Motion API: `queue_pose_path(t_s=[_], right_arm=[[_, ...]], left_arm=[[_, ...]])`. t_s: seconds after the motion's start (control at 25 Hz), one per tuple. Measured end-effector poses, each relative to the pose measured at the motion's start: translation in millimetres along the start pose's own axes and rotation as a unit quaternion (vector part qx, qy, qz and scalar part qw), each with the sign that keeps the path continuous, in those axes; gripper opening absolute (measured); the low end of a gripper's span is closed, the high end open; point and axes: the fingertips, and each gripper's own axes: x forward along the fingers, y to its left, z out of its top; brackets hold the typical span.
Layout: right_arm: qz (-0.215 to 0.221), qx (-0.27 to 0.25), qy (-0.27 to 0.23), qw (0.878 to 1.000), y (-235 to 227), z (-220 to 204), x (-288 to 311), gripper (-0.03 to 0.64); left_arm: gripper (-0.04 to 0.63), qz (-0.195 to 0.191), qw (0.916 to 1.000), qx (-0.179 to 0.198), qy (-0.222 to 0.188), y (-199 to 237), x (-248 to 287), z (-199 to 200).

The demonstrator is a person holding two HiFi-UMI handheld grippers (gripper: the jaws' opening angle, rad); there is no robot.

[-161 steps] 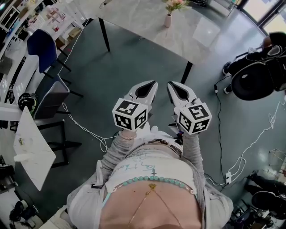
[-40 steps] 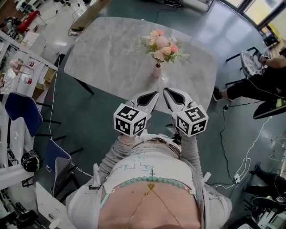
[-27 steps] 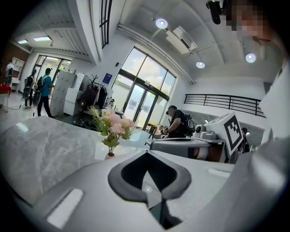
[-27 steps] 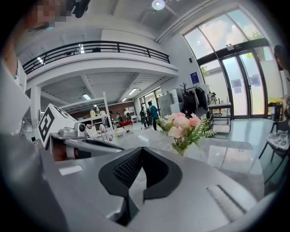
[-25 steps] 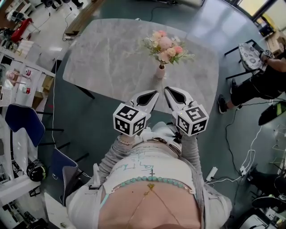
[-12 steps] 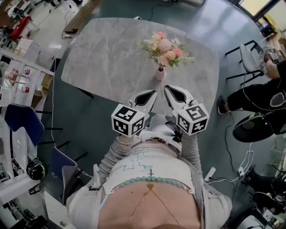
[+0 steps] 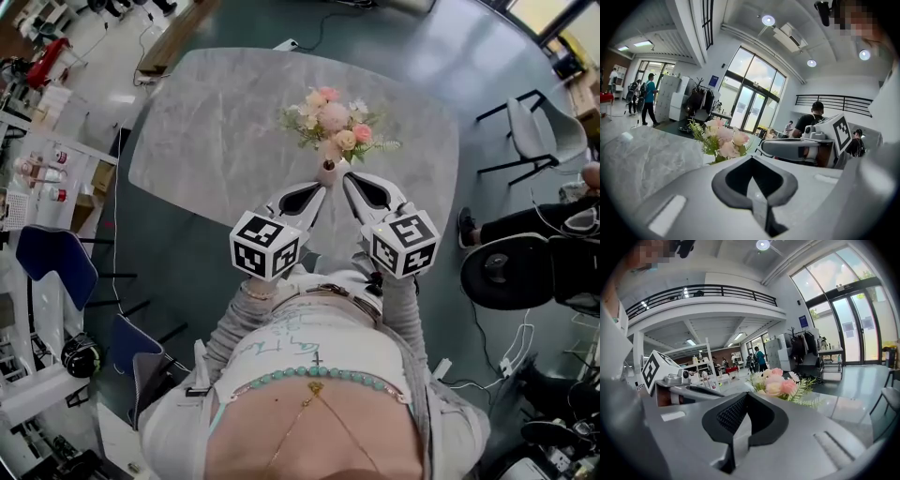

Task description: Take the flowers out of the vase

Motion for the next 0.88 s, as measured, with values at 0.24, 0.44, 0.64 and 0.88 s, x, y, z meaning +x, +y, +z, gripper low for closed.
queue_pose_path(t_s=[0.24,0.44,0.64,0.88], right_arm=[[0.001,0.002,0.001,1.000,-28,8,-6,0.026],[0.004,0.004,-0.004,1.000,-42,9,-5,0.026],[0.011,0.004,-0.008,1.000,-49,10,-9,0.026],[-0.001,0.016,-0.014,1.000,-61,8,-17,0.026]], left_arm=[[0.002,0.015,0.9998,0.011,0.007,0,22,13],[0.002,0.016,0.9998,0.012,0.009,3,32,16],[0.002,0.017,0.9998,0.012,0.008,1,43,17],[0.002,-0.003,0.9998,0.010,0.015,-8,60,19]])
